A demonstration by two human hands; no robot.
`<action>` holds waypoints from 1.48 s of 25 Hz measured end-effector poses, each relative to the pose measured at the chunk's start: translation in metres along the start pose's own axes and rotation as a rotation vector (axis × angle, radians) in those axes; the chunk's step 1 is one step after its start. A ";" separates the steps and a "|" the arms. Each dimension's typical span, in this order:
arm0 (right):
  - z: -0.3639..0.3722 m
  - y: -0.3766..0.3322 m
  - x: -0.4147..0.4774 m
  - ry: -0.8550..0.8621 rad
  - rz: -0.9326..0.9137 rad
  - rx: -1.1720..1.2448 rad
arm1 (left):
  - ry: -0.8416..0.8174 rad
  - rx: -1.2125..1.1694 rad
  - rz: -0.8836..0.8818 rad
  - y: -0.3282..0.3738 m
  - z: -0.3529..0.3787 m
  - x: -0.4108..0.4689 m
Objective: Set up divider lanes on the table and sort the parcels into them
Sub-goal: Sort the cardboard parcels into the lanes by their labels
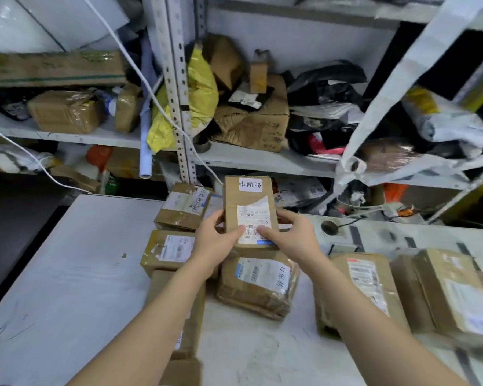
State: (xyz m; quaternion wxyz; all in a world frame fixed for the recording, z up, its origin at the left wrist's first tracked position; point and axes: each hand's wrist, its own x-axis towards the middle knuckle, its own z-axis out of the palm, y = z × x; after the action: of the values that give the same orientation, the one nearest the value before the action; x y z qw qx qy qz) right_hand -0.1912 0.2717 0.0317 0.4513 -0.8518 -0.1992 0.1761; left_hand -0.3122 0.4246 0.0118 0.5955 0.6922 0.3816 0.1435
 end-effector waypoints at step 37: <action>-0.345 0.159 -0.133 0.316 0.065 0.116 | -0.386 -0.041 0.331 0.099 0.307 -0.155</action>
State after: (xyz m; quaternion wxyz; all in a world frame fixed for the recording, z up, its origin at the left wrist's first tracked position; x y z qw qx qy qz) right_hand -0.1108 -0.1171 0.0975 0.5196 -0.8473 -0.0878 0.0658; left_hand -0.1799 0.0969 0.0675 0.6396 0.7477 0.1391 0.1120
